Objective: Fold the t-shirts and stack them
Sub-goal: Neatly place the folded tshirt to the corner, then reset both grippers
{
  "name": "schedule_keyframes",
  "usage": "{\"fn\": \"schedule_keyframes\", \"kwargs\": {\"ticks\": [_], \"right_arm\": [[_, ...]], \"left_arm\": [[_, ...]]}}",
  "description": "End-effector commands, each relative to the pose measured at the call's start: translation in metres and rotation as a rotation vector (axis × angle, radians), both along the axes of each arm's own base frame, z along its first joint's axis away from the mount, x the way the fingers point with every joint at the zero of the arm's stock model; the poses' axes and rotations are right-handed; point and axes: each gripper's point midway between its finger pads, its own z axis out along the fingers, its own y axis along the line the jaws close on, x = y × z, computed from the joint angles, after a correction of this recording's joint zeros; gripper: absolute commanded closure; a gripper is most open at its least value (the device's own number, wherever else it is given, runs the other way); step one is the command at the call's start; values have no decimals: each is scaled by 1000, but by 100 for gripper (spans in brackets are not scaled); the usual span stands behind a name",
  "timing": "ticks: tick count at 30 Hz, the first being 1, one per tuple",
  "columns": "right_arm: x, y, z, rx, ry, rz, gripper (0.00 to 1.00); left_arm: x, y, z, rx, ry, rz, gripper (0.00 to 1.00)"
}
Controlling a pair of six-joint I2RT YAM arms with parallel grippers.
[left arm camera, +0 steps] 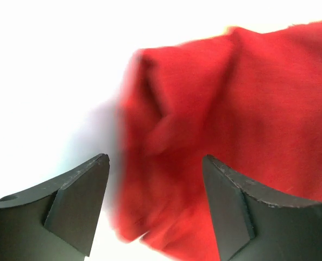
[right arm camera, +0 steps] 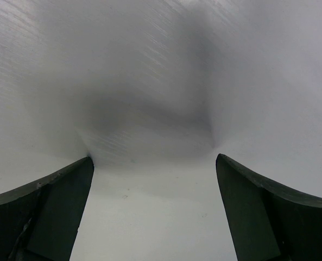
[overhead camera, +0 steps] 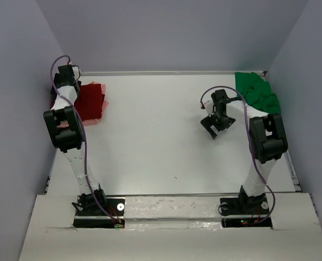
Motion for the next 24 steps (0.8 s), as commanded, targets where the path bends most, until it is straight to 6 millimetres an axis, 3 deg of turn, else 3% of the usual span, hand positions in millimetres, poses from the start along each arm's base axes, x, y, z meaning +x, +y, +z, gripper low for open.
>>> {"fn": "schedule_keyframes", "kwargs": {"ticks": [1,3,4,5,6,10,15,16,17,18,19,20,21,22,24], "right_arm": [[-2,-3,0,-23,1,17,0],[-1,-2,4,-13,-7,21,0],[-1,0,5,-6,-13,25,0],[0,0,9,-2,-27,27,0],[1,1,10,1,-31,26,0],[2,3,16,16,-49,32,0],[2,-1,15,-4,-48,21,0],[2,-3,14,-17,-46,15,4],[2,-4,13,-24,-44,15,10],[2,-5,12,-31,-41,14,17],[1,-6,11,-36,-38,11,44],[0,-8,10,-44,-34,13,56],[-1,-8,9,-45,-30,13,74],[-3,-9,6,-49,-20,11,81],[-5,-11,3,-59,-10,8,90]], "left_arm": [[-16,16,149,179,-230,69,18],[-22,17,181,215,-267,85,16],[-27,18,212,244,-313,92,15],[-32,17,223,248,-314,95,15],[-35,13,250,246,-368,91,14],[-39,-10,248,114,-327,-6,13],[-34,-68,179,-254,-284,-166,21],[-34,-76,150,-309,-241,-179,27],[-29,-83,140,-359,-255,-182,32],[-28,-85,127,-381,-238,-182,38],[-28,-86,112,-401,-216,-175,59],[-23,-85,97,-417,-201,-162,86],[-20,-85,89,-436,-197,-141,100],[-18,-83,75,-442,-179,-131,100],[-11,-80,72,-432,-195,-126,100]]}}
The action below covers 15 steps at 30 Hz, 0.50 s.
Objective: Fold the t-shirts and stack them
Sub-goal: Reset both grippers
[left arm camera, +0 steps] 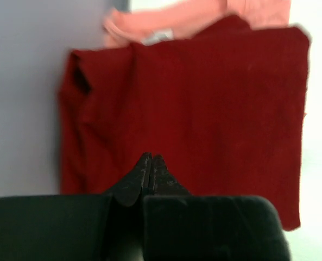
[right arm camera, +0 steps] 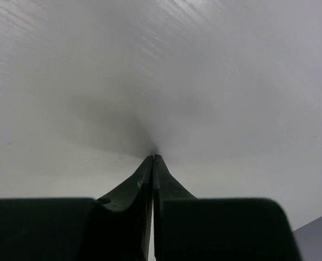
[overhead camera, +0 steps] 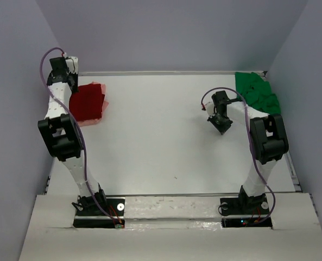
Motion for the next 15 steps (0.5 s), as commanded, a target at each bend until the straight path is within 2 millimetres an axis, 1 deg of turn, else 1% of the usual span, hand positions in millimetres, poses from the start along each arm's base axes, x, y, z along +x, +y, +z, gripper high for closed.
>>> {"fn": "schedule_keyframes", "kwargs": {"ticks": [1,3,5,6,7,8,15], "right_arm": [[-2,-7,0,-41,-2,-8,98],[-4,-9,-4,-55,11,-9,100],[-5,-12,-8,-73,21,-11,100],[-5,-13,-9,-79,25,-12,100],[-5,-13,-11,-82,32,-12,100],[-6,-14,-12,-86,37,-12,100],[-7,-17,-28,-112,86,-15,100]], "left_arm": [[9,-2,-21,-71,-7,16,100],[14,6,-20,-37,-26,42,100],[20,11,-24,-21,-23,44,100],[22,21,-29,10,-7,76,100],[24,21,-31,10,-5,76,100],[25,28,-32,30,-5,105,100],[26,47,-31,84,-16,147,100]]}}
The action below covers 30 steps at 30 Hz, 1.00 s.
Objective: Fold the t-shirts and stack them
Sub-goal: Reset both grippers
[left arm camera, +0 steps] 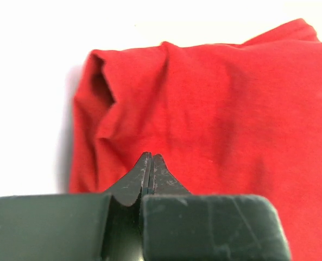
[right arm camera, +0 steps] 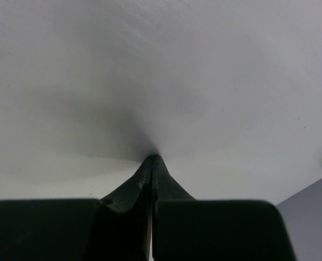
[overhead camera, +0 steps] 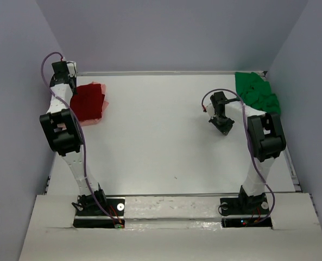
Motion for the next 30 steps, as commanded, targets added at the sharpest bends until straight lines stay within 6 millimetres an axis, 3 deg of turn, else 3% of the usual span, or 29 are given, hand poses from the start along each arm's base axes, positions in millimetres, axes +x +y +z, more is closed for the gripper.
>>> {"fn": "schedule_keyframes", "kwargs": {"ticks": [1,6,19,30], "right_arm": [[-7,-1,-20,-15,67,0,100],[-7,-1,-23,-18,78,3,100],[-14,0,-30,-11,114,11,100],[-14,1,-20,2,89,13,100]], "left_arm": [[10,23,29,84,-73,51,100],[11,39,22,158,-68,93,100],[17,89,-38,312,57,245,100],[11,79,-81,234,197,181,100]]}}
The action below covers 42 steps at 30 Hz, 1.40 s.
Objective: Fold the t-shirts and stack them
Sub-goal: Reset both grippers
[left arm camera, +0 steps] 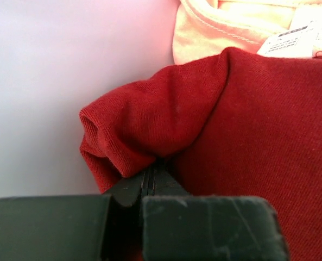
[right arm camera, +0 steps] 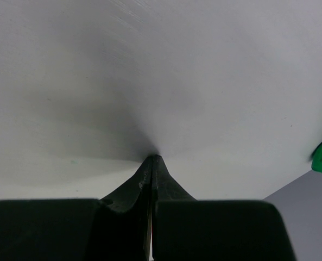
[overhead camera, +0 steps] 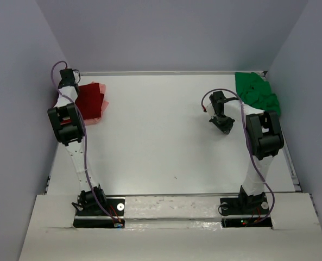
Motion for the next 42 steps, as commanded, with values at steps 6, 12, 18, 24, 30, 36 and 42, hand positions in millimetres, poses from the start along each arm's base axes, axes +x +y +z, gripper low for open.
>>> {"fn": "schedule_keyframes", "kwargs": {"ticks": [6,12,18,24,30,36,42], "right_arm": [[-16,12,-8,76,37,6,100],[-7,15,14,102,-42,20,93],[2,21,48,155,-172,20,12],[1,23,79,259,-325,-13,0],[-8,24,69,292,-346,-92,0],[5,15,88,283,-503,-177,0],[10,14,88,285,-530,-198,0]], "left_arm": [[3,-12,71,-87,-131,-24,100],[-2,-76,226,-249,-403,-262,100],[-61,-155,326,-362,-604,-567,42],[-105,-187,287,-421,-608,-622,15],[-128,-222,186,-525,-449,-640,1],[-147,-244,155,-532,-516,-699,1],[-168,-265,148,-550,-610,-780,1]]}}
